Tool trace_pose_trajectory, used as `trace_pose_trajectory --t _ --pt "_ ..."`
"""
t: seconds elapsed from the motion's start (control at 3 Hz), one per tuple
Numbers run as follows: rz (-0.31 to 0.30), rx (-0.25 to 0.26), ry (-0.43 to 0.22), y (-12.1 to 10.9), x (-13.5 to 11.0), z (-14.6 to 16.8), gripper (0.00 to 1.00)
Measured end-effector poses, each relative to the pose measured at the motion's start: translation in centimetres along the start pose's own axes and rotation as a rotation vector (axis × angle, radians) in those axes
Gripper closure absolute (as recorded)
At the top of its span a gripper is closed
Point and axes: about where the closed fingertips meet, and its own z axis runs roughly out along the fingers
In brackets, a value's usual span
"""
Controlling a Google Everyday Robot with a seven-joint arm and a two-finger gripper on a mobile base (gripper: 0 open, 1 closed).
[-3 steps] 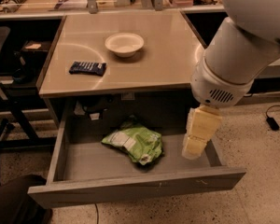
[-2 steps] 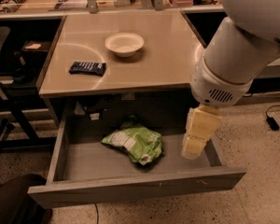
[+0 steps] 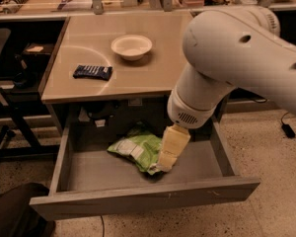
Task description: Pick green rice chip bag from top drawer and place on counter
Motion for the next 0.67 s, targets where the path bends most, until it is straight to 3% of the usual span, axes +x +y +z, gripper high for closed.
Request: trace_pose_trajectory --t 0.33,0.67 --pt "0.038 -0.03 0.004 -1.4 -1.0 4.6 0.0" --pt "0.048 -0.042 0.006 -1.6 -1.1 5.6 0.0"
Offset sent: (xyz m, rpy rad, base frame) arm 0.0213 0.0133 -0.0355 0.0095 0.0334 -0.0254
